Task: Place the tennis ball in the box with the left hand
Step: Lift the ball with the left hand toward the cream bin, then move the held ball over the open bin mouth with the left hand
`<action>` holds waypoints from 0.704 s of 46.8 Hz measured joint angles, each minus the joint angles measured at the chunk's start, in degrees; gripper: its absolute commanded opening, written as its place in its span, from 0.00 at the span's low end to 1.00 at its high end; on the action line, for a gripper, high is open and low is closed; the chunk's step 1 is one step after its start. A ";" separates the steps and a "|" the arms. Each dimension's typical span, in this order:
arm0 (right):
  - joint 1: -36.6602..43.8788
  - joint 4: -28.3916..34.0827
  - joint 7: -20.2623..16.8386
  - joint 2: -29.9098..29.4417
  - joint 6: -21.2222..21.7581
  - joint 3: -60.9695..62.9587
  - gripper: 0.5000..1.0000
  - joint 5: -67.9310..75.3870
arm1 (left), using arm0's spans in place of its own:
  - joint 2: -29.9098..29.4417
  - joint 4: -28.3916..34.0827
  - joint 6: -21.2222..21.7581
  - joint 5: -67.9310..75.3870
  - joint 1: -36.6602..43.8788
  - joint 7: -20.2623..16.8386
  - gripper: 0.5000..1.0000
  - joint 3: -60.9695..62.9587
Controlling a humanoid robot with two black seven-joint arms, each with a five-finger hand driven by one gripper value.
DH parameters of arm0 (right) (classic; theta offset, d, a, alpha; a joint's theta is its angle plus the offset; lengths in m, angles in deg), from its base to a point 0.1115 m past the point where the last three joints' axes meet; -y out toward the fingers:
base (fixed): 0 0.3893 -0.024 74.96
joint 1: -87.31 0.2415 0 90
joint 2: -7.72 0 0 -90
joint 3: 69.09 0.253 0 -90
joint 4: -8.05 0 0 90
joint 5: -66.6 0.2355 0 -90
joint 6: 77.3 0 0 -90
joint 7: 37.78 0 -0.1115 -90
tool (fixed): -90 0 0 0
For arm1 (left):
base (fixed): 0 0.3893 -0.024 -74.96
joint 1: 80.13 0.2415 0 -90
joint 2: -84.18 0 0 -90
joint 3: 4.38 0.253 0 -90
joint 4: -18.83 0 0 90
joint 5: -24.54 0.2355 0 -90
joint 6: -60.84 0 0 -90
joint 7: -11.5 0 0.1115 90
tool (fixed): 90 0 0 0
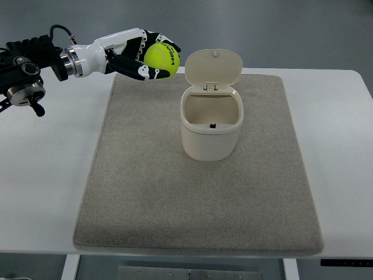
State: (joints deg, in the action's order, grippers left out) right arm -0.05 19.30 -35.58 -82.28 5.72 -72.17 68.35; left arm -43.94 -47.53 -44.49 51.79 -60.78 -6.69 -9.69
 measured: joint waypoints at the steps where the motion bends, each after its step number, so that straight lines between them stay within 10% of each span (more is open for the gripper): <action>1: -0.01 0.00 -0.01 0.00 0.00 0.00 0.80 0.00 | 0.00 0.00 -0.11 0.00 0.14 0.00 0.00 0.03; 33: -0.01 0.00 0.00 0.00 0.02 0.00 0.80 0.00 | 2.77 -2.96 -0.13 0.09 -0.18 0.00 0.00 -0.40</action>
State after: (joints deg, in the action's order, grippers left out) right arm -0.06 19.30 -35.58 -82.28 5.74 -72.17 68.35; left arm -41.17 -50.49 -44.62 51.87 -60.96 -6.69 -10.09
